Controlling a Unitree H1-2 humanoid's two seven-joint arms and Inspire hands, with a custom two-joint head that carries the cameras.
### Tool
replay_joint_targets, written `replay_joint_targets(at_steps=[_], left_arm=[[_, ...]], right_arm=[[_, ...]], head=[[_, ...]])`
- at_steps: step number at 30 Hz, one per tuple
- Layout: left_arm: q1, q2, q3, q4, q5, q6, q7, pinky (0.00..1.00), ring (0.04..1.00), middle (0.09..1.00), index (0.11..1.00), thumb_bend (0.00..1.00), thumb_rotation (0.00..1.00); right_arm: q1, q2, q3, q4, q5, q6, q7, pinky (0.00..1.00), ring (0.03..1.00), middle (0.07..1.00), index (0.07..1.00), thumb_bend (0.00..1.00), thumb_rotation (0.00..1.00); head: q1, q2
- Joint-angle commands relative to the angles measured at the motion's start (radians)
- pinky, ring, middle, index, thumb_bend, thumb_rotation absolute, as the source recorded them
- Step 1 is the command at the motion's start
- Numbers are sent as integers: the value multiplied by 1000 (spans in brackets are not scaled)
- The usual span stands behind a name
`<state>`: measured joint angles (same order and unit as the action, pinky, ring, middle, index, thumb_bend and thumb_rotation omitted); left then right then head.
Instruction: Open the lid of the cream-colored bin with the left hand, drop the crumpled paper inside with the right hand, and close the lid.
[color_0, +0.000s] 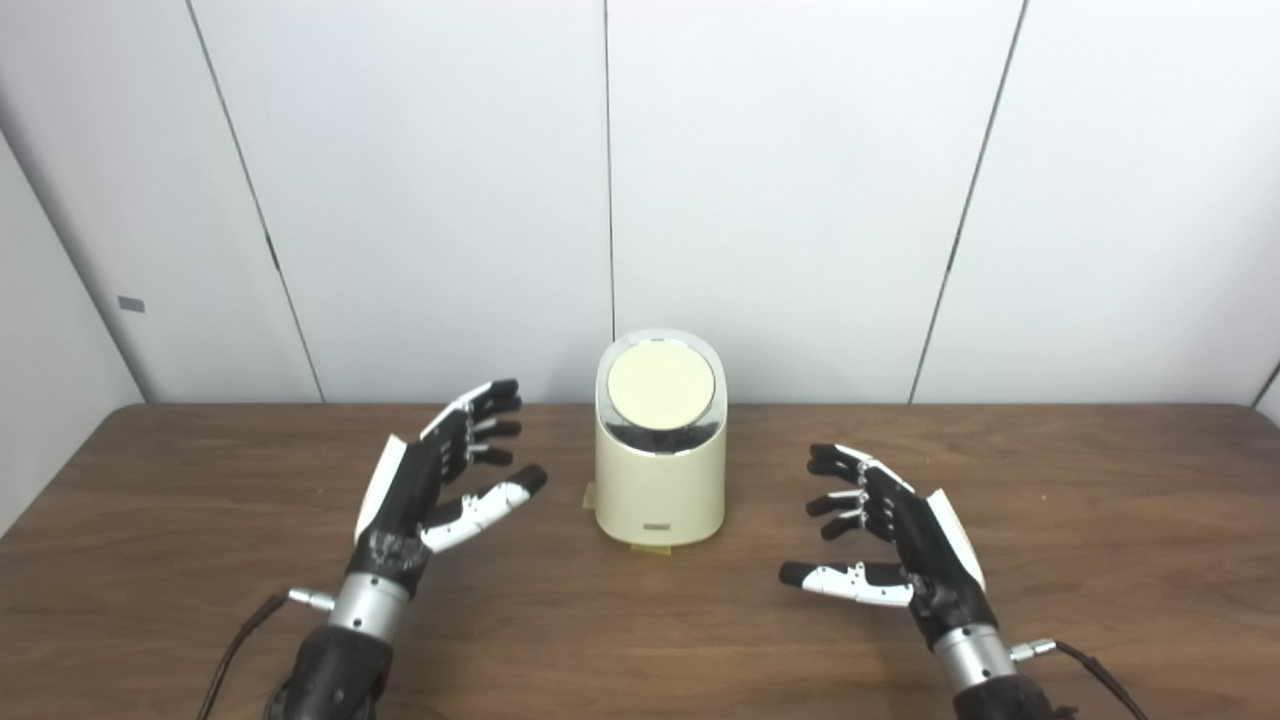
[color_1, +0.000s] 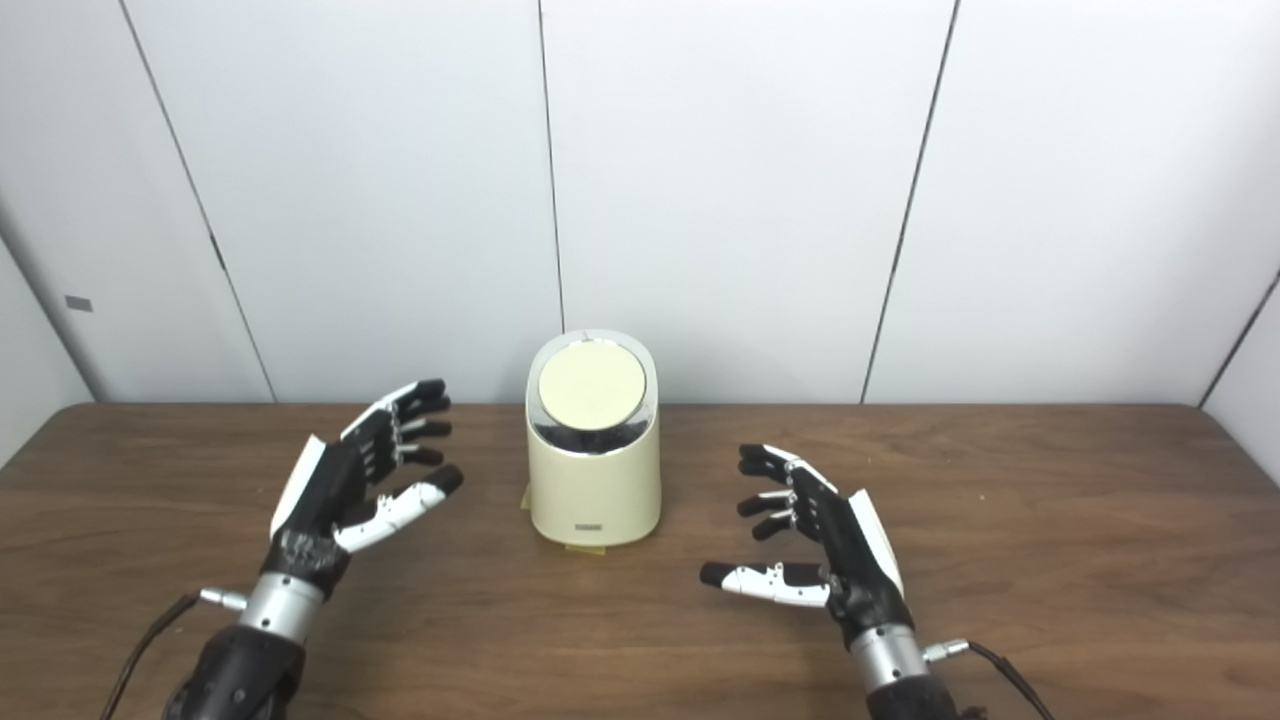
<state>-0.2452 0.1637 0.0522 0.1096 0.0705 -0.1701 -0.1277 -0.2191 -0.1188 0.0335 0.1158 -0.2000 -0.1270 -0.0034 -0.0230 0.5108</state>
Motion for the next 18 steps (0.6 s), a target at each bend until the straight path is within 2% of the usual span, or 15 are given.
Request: replay_joint_targets(at_steps=[1,6,8,18], left_arm=[[-21,4,1,-14,-35,-30,-1,693,759,807,868,752,375],[3,16,-9,15,-98,-58,-48,610,736,797,864,700,289],[10,16,-12,20,-106,-58,-54,627,744,800,854,688,256],[20,16,-25,44,-70,-73,-28,627,723,779,830,730,265]], right_arm=[[-21,-9,-10,-32,6,-48,-16,512,629,783,792,825,168],[-12,-10,-12,-47,5,-49,-13,504,620,784,798,823,152],[-5,-8,-13,-62,9,-33,-9,515,621,789,803,831,171],[14,-8,-18,-81,26,-18,-2,524,636,802,813,851,203]], head=[[-1,1],[-1,1],[1,3],[-5,2]])
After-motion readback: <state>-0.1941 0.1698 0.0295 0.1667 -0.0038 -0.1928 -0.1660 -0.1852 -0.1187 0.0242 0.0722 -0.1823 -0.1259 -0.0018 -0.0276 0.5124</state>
